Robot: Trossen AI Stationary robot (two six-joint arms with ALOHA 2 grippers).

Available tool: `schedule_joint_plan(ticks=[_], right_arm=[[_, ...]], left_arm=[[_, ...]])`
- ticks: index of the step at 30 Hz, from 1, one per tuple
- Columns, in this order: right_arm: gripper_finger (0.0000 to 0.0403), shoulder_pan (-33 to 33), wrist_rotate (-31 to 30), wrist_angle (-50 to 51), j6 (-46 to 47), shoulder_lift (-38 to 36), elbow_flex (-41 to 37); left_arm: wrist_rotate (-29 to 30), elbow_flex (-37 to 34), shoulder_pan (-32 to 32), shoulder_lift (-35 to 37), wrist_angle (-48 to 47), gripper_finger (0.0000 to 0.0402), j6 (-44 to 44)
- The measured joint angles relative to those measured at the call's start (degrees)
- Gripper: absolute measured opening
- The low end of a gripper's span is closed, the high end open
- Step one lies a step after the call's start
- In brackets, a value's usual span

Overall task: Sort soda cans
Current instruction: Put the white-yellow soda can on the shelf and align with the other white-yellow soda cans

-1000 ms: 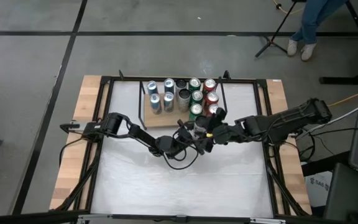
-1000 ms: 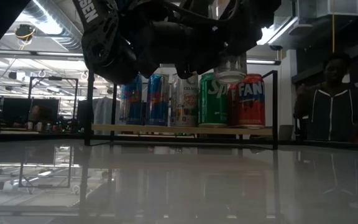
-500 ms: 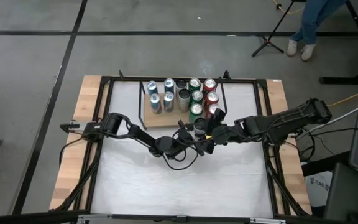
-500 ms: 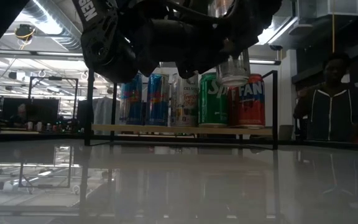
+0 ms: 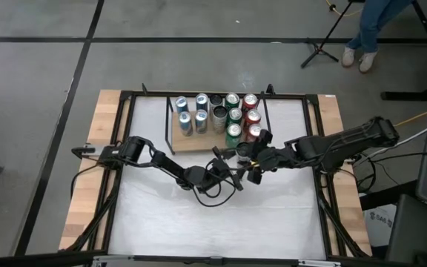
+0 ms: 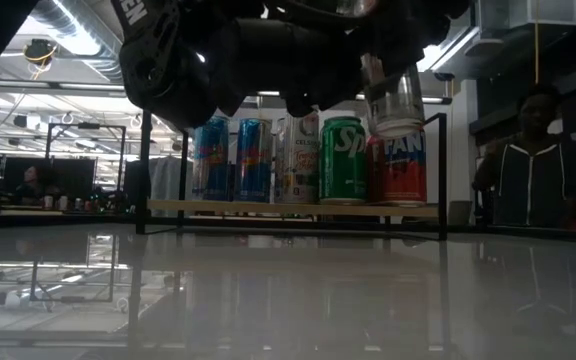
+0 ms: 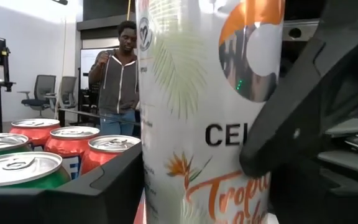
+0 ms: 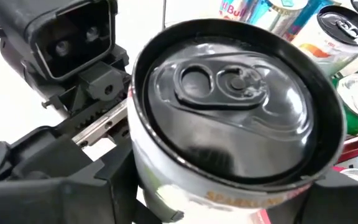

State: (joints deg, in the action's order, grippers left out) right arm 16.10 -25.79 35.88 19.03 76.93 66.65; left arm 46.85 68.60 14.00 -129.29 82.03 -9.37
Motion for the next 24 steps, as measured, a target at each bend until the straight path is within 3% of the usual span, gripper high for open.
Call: schedule_joint_plan(ticks=[10,16,24], right_arm=[[0.0244,0.00,2.05,4.45,-1.59,-3.49,0.00],[0.0245,0.01,3.07,9.06,-1.67,-4.52,0.00],[0.0245,0.07,10.31,12.64,-1.37,-4.58,0.00]], left_arm=[[-0.20,-0.09,0.17,0.02,-0.93,0.0276,-0.01],[-1.00,-0.17,0.21,0.02,-7.04,0.0276,4.87],[1.02,-0.24,2.01,-0.17,-12.13,0.0276,6.15]])
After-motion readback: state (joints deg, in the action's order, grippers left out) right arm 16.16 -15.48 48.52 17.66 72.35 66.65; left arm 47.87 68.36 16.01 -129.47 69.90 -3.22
